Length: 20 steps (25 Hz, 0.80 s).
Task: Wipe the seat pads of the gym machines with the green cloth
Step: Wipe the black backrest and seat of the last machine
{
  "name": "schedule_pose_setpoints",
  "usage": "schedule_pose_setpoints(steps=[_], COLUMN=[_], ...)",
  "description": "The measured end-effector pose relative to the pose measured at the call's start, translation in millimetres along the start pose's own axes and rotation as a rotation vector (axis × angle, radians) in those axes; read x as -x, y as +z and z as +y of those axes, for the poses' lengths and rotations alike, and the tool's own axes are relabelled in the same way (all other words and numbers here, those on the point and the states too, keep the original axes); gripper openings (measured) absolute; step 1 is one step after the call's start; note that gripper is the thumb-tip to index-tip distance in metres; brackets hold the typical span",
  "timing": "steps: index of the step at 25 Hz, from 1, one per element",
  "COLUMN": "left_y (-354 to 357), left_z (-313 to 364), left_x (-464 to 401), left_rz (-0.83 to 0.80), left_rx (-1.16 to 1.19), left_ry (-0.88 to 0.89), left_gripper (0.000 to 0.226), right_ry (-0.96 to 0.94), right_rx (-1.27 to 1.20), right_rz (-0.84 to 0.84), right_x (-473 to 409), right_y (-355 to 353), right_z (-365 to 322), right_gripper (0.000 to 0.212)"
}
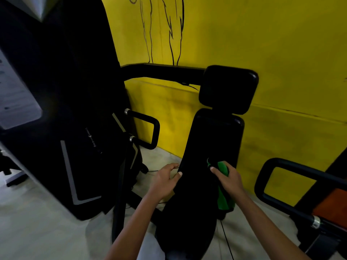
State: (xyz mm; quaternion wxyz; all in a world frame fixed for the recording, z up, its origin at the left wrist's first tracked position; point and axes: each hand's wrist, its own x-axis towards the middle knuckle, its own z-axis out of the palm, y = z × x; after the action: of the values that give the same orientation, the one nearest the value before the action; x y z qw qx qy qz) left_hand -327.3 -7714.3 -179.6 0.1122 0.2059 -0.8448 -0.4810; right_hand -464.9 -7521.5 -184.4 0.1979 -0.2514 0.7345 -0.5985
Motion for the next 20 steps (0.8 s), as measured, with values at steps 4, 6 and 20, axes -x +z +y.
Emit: schedule_pose_setpoints(steps=[4,6,20], left_y=[-4.9,-4.1,5.5], left_z=[4.5,4.7,39.1], left_x=[-19.5,-30.8,-269.0], left_rz=[-0.012,-0.056,-0.166], left_rx=[0.027,0.052,0.131], left_ry=[0.052,0.069,0.503], left_gripper=[0.038,0.038,0.035], right_ry=[-0.04,-0.039,-0.011], right_rx=[-0.008,-0.025,-0.036], right_rz=[0.012,0.011,0.445], right_x=[-16.2,-26.7,-145.8], right_y=[-2.4,-9.0,-45.8], right_z=[-0.6,3.9,-10.7], right_gripper=[0.083,0.08,0.088])
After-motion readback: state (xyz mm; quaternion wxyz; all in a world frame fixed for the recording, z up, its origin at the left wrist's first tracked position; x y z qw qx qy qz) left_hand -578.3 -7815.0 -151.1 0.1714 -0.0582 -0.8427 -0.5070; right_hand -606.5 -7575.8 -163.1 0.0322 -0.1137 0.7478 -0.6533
